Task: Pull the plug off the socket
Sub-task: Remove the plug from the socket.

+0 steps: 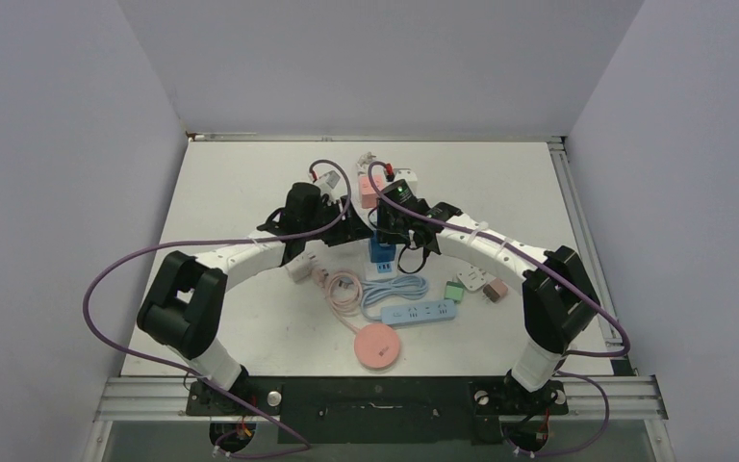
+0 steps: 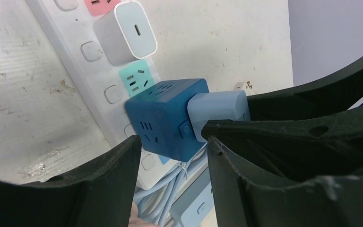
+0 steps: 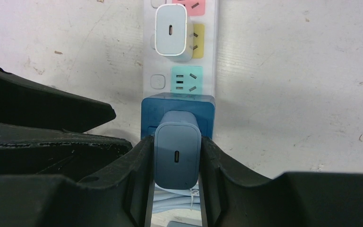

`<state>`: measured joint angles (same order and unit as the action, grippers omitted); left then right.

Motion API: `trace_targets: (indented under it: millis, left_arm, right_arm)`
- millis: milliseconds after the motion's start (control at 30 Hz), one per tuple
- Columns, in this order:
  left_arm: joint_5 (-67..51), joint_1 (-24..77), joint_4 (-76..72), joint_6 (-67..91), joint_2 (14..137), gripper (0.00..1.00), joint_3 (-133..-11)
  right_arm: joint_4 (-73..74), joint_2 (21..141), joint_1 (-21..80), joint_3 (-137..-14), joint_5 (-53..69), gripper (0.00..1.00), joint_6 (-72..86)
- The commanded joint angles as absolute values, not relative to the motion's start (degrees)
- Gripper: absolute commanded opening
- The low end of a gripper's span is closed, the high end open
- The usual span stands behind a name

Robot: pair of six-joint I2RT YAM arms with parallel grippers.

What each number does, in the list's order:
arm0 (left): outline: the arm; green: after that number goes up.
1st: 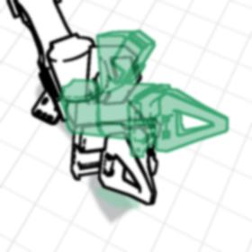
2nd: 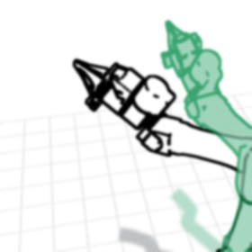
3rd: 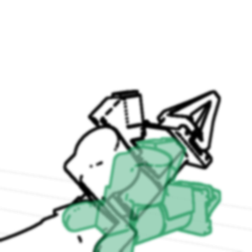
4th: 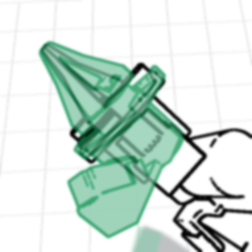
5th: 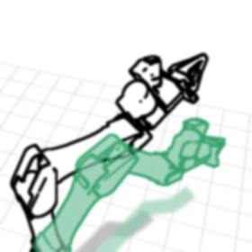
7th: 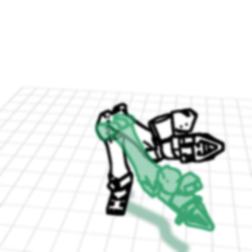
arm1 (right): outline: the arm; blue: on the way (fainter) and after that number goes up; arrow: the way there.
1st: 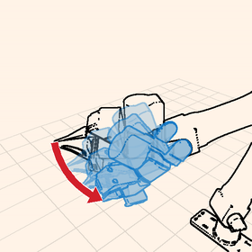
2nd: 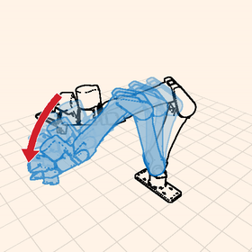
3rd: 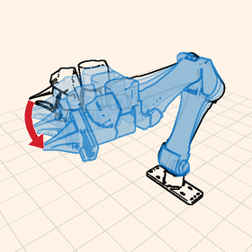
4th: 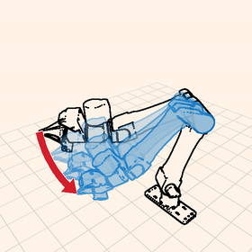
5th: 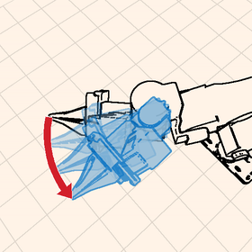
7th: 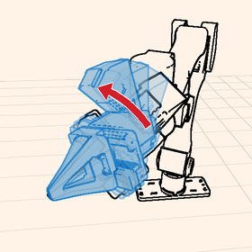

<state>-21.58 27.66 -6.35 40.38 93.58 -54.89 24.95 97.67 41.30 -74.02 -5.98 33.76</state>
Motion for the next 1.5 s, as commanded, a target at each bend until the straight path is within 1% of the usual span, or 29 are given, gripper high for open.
trace_targets:
  millis: [0, 100, 633, 733, 800, 933, 1000, 1033, 1300, 1467]
  left_arm:
    - [-21.72, 27.60, -11.02, 44.37, 93.41, 0.48, -54.14]
    - [-22.18, 27.60, -10.99, 44.39, 94.51, 0.43, -54.51]
    - [-22.28, 28.48, -11.03, 41.82, 99.80, 0.41, -57.40]
    - [-21.49, 29.05, -9.24, 40.69, 100.84, 0.31, -58.14]
    - [-20.80, 29.46, -7.52, 39.65, 101.44, 0.27, -58.60]
    - [-18.22, 30.57, -3.18, 36.35, 101.63, 0.22, -58.58]
    - [-16.14, 31.40, -1.47, 35.23, 101.17, 0.14, -57.66]
    - [-15.64, 31.76, -1.48, 35.17, 101.10, 0.13, -57.28]
    - [-16.67, 34.19, -0.09, 35.70, 105.58, 0.10, -58.02]
    - [-14.50, 34.19, 3.32, 33.84, 106.76, 0.09, -59.35]
  right_arm:
    - [20.84, 97.00, 41.31, -74.62, -7.22, 0.05, 34.71]
    - [20.55, 97.61, 41.31, -74.89, -6.67, 0.05, 34.65]
    - [19.93, 98.48, 41.42, -74.57, -5.74, 0.05, 34.19]
    - [19.94, 98.32, 41.40, -74.40, -5.93, 0.05, 34.19]
    - [20.06, 98.18, 41.40, -74.39, -6.21, 0.05, 34.07]
    - [20.40, 98.17, 41.40, -74.59, -6.51, 0.05, 33.96]
    - [20.63, 98.31, 41.44, -74.94, -6.66, 0.05, 34.01]
    - [20.55, 98.41, 41.40, -74.96, -6.63, 0.05, 34.01]
    - [21.43, 99.97, 41.40, -76.73, -7.22, 0.05, 33.92]
    - [21.71, 99.81, 41.40, -77.95, -7.97, 0.05, 33.37]
